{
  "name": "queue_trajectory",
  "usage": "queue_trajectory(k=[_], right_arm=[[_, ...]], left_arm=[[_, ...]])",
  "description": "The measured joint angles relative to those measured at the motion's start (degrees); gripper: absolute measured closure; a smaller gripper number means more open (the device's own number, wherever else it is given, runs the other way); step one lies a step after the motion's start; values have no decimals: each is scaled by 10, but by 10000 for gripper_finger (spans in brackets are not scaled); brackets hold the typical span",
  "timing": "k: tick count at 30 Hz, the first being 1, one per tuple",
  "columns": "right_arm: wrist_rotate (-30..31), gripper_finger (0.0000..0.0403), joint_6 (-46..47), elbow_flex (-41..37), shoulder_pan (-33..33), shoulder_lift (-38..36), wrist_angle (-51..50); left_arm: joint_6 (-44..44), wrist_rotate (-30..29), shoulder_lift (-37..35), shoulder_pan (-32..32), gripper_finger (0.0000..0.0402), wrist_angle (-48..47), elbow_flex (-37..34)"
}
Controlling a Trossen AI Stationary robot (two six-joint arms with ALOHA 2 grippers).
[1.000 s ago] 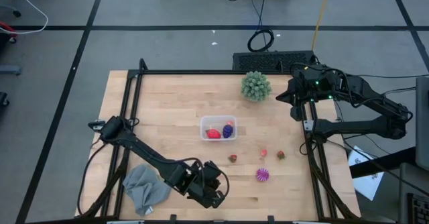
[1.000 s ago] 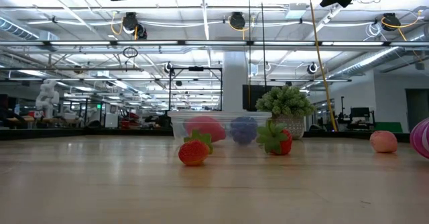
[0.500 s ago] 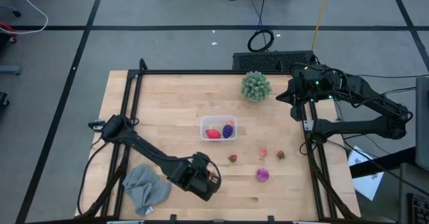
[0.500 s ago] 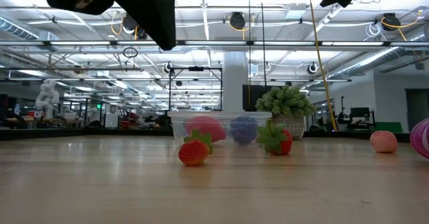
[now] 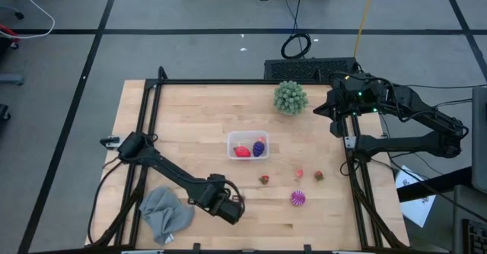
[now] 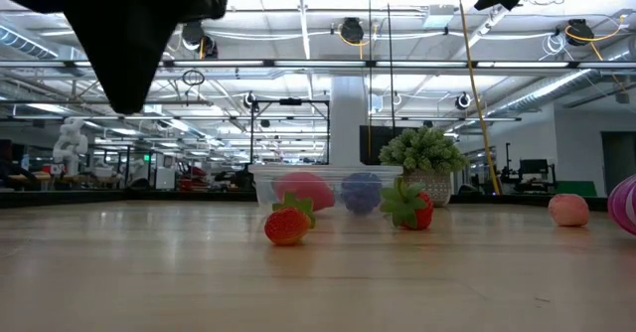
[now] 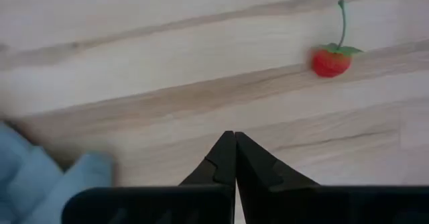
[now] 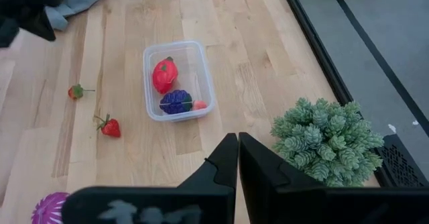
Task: Pick and placing Produce into tupperware
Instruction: Put the left red strawberry into the transparent bin
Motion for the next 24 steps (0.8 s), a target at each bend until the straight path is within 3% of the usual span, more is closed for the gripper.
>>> queue_trajectory(k=[8,12,16,21,24], right_arm=[[0,399,0,0,0,0,3],[0,399,0,0,0,0,6],[0,399,1,0,0,0,10],[0,399,2,0,0,0,11],[0,399,0,0,0,0,13]], left_arm=[[39,0,32,18,401,89,4],[83,-6,35,29,401,54,38],[98,-29,35,40,401,-44,95],[133,-51,75,49,402,-33,147],[168,-33,117,57,402,-36,185]])
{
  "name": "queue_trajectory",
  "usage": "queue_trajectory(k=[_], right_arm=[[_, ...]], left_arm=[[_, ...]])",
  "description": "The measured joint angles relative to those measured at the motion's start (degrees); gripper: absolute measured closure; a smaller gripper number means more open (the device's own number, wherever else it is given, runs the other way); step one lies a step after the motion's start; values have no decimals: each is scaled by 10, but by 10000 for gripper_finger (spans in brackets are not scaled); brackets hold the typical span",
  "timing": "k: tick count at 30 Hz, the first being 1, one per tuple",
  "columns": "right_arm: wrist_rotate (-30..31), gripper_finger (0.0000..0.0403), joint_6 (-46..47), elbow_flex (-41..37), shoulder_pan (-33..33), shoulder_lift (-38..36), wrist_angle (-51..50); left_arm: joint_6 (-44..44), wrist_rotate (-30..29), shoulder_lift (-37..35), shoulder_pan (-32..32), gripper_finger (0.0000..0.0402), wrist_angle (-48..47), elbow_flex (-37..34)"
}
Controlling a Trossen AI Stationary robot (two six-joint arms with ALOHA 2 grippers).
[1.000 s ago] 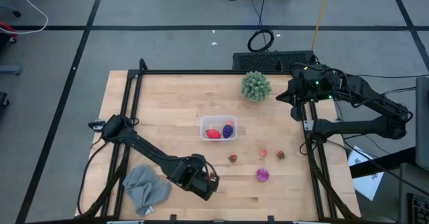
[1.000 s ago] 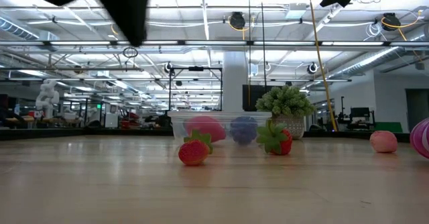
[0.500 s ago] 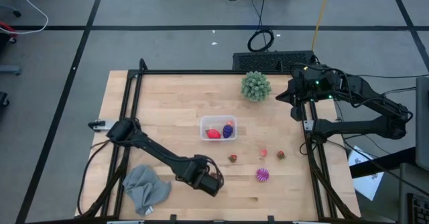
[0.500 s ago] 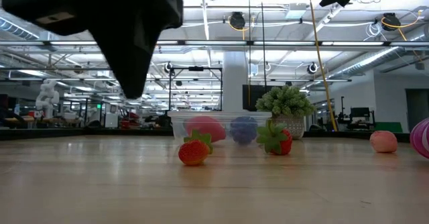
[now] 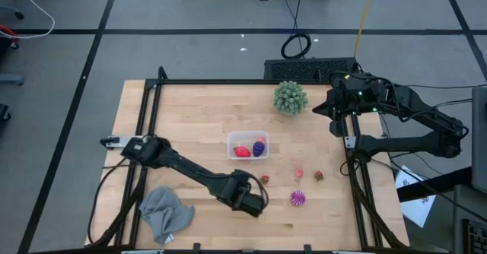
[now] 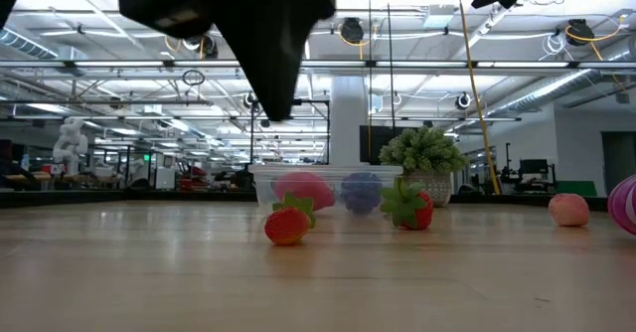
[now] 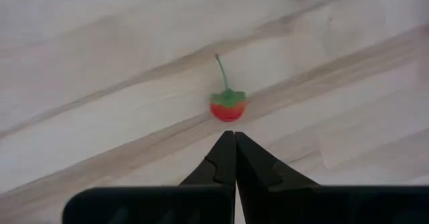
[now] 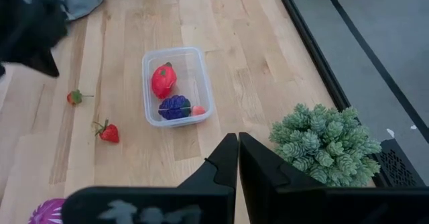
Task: Pick and placing Produce into tupperware
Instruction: Put the left red strawberry into the transparent bin
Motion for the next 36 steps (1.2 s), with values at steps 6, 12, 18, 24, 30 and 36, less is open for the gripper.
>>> queue_trajectory(k=[6,12,18,24,30,36], right_arm=[[0,399,5,0,0,0,2],[0,399,5,0,0,0,2],[0,399,5,0,0,0,2],[0,399,5,0,0,0,2],[0,399,5,0,0,0,2],[0,399,5,0,0,0,2]], left_arm=[[57,43,51,12,401,-4,39],[62,33,47,7,401,-3,41],[62,31,46,2,401,-3,41],[93,31,46,2,401,-2,41],[96,30,46,2,387,-1,41],[96,30,46,2,344,0,41]])
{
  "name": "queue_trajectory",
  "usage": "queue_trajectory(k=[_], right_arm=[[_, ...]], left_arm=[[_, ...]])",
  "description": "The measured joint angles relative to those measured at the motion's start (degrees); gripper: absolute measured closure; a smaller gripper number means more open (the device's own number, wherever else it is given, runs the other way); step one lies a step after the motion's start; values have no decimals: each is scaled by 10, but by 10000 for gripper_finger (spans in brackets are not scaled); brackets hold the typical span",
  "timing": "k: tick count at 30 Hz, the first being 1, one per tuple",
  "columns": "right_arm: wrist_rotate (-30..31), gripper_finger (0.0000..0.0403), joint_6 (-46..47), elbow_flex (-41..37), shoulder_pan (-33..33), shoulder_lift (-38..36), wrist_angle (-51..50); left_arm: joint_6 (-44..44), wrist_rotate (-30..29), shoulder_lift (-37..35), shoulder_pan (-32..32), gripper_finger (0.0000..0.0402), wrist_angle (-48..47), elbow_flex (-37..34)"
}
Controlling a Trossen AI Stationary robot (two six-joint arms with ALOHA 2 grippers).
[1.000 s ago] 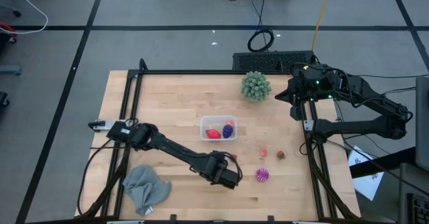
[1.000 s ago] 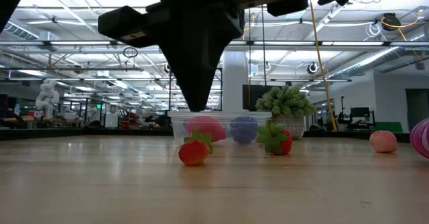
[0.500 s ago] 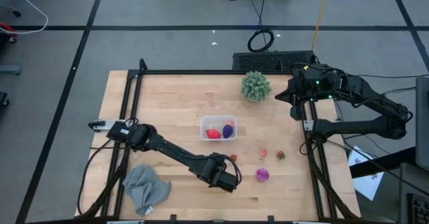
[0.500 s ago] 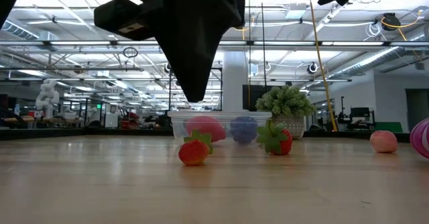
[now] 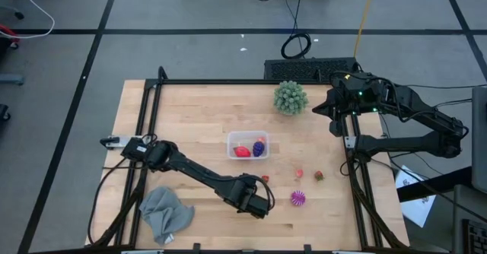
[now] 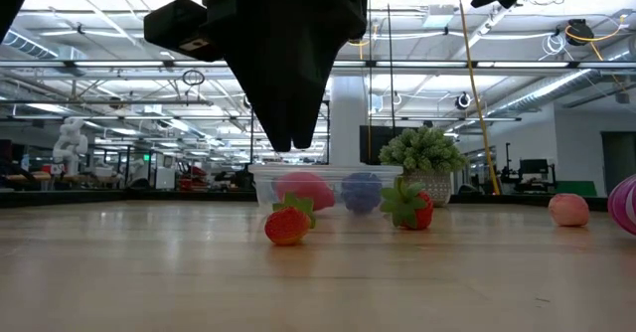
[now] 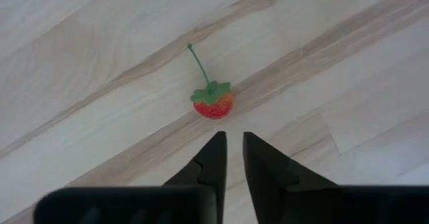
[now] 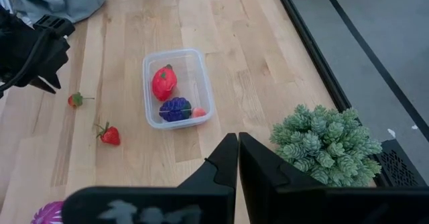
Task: Pick and placing Produce into tupperware
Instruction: Put the left red strawberry into the transparent bin
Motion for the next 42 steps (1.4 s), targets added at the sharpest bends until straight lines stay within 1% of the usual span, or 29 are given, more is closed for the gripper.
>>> queue_trajectory(k=[7,15,27,32,42], right_arm=[[0,399,0,0,0,0,0],[0,399,0,0,0,0,0],[0,399,0,0,0,0,0],[0,399,0,0,0,0,0],[0,399,0,0,0,0,0]], left_arm=[[-5,-19,-1,0,300,5,0],[-24,-40,-1,0,276,6,0],[-25,-39,3,0,272,10,-1],[-23,-15,19,0,272,20,-1],[-23,-14,19,0,272,22,-4]])
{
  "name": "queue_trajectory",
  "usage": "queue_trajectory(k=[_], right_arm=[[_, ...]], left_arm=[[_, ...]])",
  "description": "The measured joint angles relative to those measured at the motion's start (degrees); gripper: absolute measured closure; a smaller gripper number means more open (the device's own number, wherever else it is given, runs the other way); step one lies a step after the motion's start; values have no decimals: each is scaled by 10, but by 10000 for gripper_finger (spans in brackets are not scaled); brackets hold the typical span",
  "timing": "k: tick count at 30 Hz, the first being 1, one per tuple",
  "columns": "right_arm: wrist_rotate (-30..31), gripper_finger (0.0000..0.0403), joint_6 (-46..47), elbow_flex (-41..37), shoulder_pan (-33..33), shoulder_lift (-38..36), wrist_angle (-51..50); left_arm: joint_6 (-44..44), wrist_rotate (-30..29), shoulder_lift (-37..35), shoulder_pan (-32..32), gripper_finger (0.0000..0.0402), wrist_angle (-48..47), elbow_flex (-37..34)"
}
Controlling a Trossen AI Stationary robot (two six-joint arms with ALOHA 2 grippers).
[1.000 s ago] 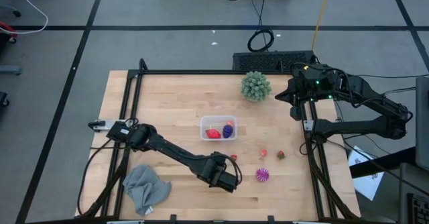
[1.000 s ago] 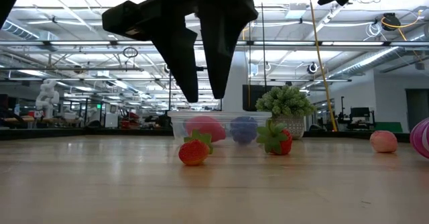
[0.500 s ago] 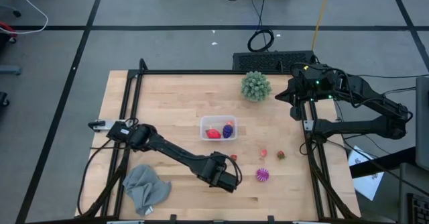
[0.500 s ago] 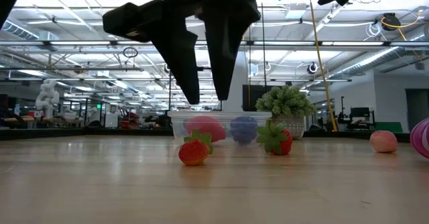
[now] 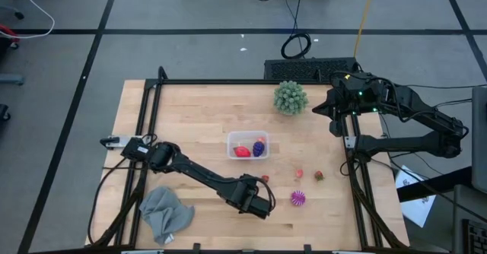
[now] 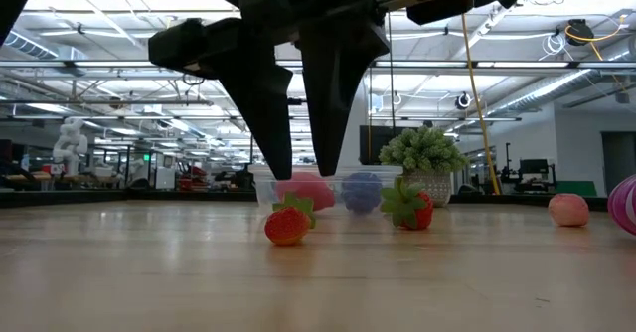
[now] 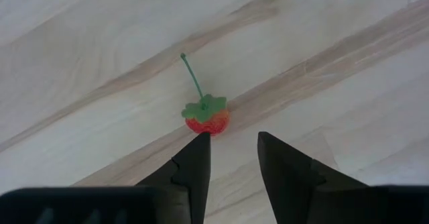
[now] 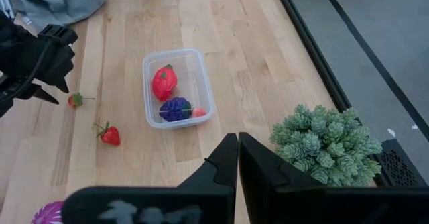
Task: Pick and placing Produce into tupperware
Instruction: Put the left red strawberry into the transparent bin
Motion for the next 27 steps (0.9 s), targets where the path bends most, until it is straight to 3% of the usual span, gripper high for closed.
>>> queue_trajectory(k=[27], right_arm=[[0,399,0,0,0,0,0]], left_arm=[[2,20,0,7,272,75,-65]])
